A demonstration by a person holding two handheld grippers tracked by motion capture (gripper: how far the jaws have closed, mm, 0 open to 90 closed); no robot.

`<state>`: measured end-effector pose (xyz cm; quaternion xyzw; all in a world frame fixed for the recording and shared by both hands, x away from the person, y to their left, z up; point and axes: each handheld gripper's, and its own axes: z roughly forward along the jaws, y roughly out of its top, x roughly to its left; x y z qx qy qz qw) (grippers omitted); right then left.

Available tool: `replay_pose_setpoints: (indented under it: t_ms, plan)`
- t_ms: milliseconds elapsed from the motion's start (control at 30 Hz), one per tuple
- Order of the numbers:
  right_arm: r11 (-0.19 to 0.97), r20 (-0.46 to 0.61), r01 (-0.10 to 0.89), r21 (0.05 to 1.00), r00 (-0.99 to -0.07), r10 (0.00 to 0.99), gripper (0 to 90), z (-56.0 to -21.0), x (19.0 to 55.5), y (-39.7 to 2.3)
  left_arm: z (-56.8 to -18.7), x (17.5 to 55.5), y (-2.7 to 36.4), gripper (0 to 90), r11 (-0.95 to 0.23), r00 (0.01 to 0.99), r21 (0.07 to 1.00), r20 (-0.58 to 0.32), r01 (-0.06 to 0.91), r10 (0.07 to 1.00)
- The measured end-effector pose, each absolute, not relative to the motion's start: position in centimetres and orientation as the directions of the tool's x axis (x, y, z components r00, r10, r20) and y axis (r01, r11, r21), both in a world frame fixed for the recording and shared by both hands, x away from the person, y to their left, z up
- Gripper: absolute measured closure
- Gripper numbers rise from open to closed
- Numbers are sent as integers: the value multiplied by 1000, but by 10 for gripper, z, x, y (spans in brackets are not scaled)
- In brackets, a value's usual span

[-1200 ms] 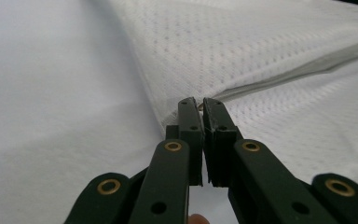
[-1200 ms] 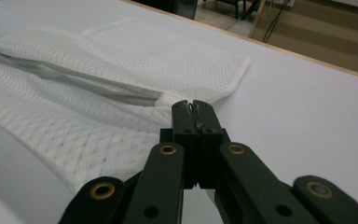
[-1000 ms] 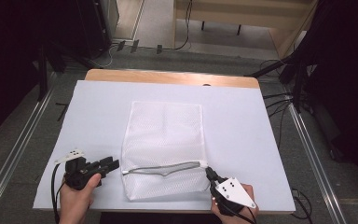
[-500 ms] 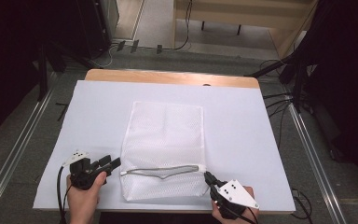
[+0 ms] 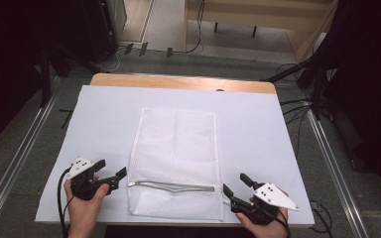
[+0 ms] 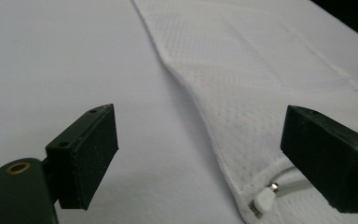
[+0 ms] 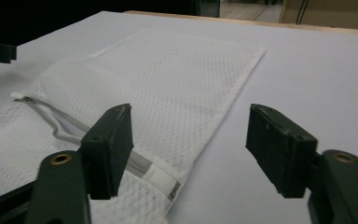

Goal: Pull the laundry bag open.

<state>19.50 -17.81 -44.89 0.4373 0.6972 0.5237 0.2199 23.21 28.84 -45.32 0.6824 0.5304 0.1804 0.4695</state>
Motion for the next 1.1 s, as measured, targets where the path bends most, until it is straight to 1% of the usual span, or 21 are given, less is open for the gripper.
replay_pose_setpoints:
  t_ms: [67, 100, 133, 167, 300, 367, 433, 600, 700, 867, 1000, 1100]
  plan:
    - [57, 167, 396, 916, -507, 845, 268, -449, 198, -185, -452, 230, 294, 75, 14, 407, 835, -283, 550, 869]
    - [57, 167, 411, 910, -487, 857, 261, -449, 201, -190, -452, 230, 296, 75, 8, 409, 836, -277, 549, 869]
    - [57, 167, 411, 910, -487, 857, 261, -449, 201, -190, -452, 230, 296, 75, 8, 409, 836, -277, 549, 869]
    - [52, 167, 424, 904, -465, 869, 240, -450, 204, -197, -452, 230, 297, 75, 9, 404, 836, -275, 549, 873]
    - [32, 183, 437, 899, -442, 878, 229, -452, 208, -210, -452, 228, 306, 75, -14, 408, 842, -247, 540, 879]
    - [25, 185, 433, 901, -437, 880, 215, -452, 212, -221, -451, 227, 309, 0, -49, 432, 848, -219, 527, 875]
    - [22, 181, 427, 904, -431, 884, 208, -453, 214, -230, -450, 226, 310, 0, -67, 435, 855, -194, 515, 879]
    - [26, 167, 421, 907, -413, 896, 211, -455, 218, -249, -449, 226, 311, 0, -85, 441, 859, -172, 505, 881]
    - [28, 158, 419, 908, -403, 902, 209, -456, 219, -256, -449, 226, 314, 0, -83, 441, 861, -172, 502, 881]
    - [-8, 184, 427, 904, -375, 909, 190, -458, 222, -274, -449, 225, 323, 0, -66, 422, 864, -176, 500, 889]
    - [-24, 205, 436, 900, -373, 905, 189, -459, 223, -279, -449, 224, 326, 0, -55, 407, 865, -178, 499, 896]
    - [-16, 198, 442, 897, -369, 908, 189, -461, 223, -280, -450, 225, 325, 0, -61, 401, 862, -170, 502, 900]
